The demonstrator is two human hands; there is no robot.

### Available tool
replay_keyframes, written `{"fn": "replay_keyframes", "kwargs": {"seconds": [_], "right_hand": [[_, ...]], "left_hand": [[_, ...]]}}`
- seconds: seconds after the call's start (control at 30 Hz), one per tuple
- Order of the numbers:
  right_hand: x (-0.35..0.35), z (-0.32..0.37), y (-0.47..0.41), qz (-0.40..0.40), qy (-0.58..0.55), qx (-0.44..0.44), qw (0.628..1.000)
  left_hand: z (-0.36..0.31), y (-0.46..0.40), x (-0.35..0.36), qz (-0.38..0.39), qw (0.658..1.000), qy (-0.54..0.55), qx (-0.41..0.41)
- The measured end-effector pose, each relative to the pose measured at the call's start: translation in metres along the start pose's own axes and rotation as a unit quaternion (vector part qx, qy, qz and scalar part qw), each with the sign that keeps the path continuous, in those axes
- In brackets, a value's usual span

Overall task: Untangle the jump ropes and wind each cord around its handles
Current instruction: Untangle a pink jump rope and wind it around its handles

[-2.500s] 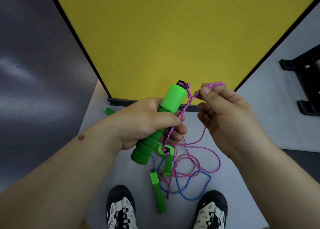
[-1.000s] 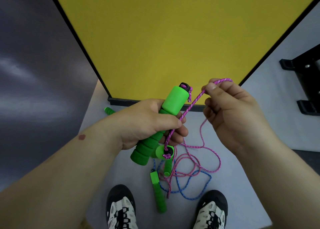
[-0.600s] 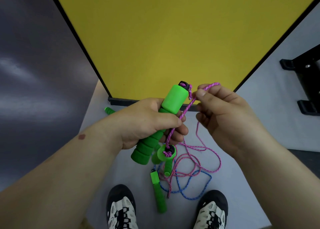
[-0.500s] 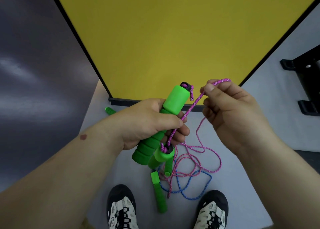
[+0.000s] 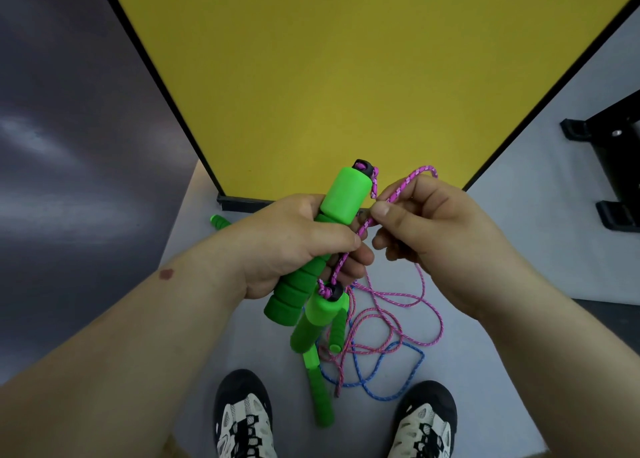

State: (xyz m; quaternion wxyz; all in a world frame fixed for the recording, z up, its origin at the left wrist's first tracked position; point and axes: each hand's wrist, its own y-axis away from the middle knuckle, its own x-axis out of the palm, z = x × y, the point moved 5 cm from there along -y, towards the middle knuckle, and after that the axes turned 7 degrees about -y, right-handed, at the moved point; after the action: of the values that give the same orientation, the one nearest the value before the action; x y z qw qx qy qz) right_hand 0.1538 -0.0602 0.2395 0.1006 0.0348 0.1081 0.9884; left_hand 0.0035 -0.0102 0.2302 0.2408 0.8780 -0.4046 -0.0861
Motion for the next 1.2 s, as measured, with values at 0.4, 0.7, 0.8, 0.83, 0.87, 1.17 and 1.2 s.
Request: {"fn": "replay_keyframes", "kwargs": {"seconds": [0.4, 0.7, 0.8, 0.83, 0.87, 1.17, 1.2], "right_hand": [[0.008, 0.001, -0.001, -0.024, -0.347, 0.053, 0.936], [-0.005, 0.007, -0.006, -0.084, -0.398, 0.01, 0.914], [-0.008, 0.006, -0.008, -0.097, -0.406, 0.008, 0.909], [-0.009, 0.005, -0.009, -0.098, -0.404, 0.014, 0.91], [-0.01, 0.003, -0.01, -0.101, -0.392, 0.025, 0.914], [-0.03, -0.029, -0.003, -0.201, -0.053, 0.169, 0.963], [-0.025, -0.026, -0.002, -0.185, -0.008, 0.133, 0.974]], "left_hand": [[0.001, 0.0, -0.006, 0.01, 0.997, 0.079, 0.019], [0.007, 0.003, -0.005, 0.065, 0.997, 0.031, -0.013], [0.01, 0.004, -0.004, 0.081, 0.996, -0.007, -0.027], [0.011, 0.003, -0.004, 0.07, 0.997, -0.021, -0.034], [0.012, 0.003, -0.003, 0.053, 0.997, -0.052, -0.036], [0.014, -0.002, -0.018, -0.161, 0.776, -0.609, 0.039], [0.012, -0.002, -0.016, -0.17, 0.754, -0.631, 0.056]]}}
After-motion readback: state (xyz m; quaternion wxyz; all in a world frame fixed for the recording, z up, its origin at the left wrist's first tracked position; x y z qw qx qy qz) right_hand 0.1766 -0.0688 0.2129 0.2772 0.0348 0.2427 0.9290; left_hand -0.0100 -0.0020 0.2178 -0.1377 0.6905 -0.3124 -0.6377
